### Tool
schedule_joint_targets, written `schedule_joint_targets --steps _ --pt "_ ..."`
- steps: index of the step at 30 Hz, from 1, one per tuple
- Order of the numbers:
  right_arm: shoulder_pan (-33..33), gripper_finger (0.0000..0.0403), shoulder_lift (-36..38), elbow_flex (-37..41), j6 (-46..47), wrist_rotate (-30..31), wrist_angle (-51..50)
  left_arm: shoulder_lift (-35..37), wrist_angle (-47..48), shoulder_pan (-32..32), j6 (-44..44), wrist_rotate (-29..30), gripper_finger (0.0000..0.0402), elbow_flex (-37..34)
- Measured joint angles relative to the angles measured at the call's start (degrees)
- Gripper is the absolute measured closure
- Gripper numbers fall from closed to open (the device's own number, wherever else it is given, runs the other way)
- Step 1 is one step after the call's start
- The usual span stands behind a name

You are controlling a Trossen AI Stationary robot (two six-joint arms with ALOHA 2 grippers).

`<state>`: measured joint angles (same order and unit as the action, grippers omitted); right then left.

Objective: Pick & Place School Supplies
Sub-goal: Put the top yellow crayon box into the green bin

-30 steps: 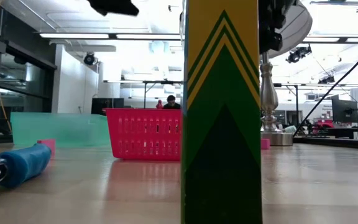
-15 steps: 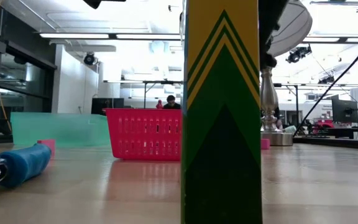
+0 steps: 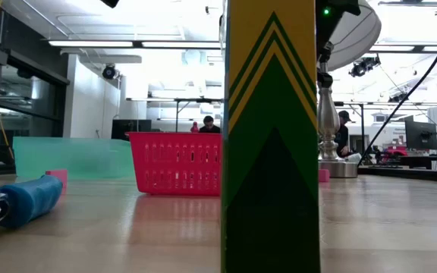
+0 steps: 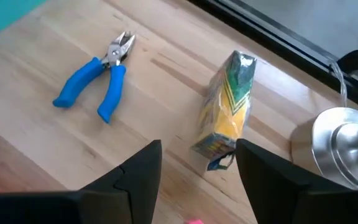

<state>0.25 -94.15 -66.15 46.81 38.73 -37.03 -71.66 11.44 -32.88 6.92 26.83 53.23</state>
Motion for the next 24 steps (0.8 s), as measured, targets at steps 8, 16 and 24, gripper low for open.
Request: schedule_joint_targets --steps 8,16,24 --pt "0.0 0.0205 0.0 5.6 6.7 3.6 3.6 0.0 0.1 0.0 0.3 0.0 0.0219 0.0" --pt "0.0 0.0205 0.0 8.4 4.1 4.8 12.7 0.0 0.1 0.0 0.2 0.0 0.0219 0.0" --pt "-0.4 0.0205 0.0 8.4 4.7 4.8 13.3 0.0 0.1 0.0 0.3 0.0 0.0219 0.0"
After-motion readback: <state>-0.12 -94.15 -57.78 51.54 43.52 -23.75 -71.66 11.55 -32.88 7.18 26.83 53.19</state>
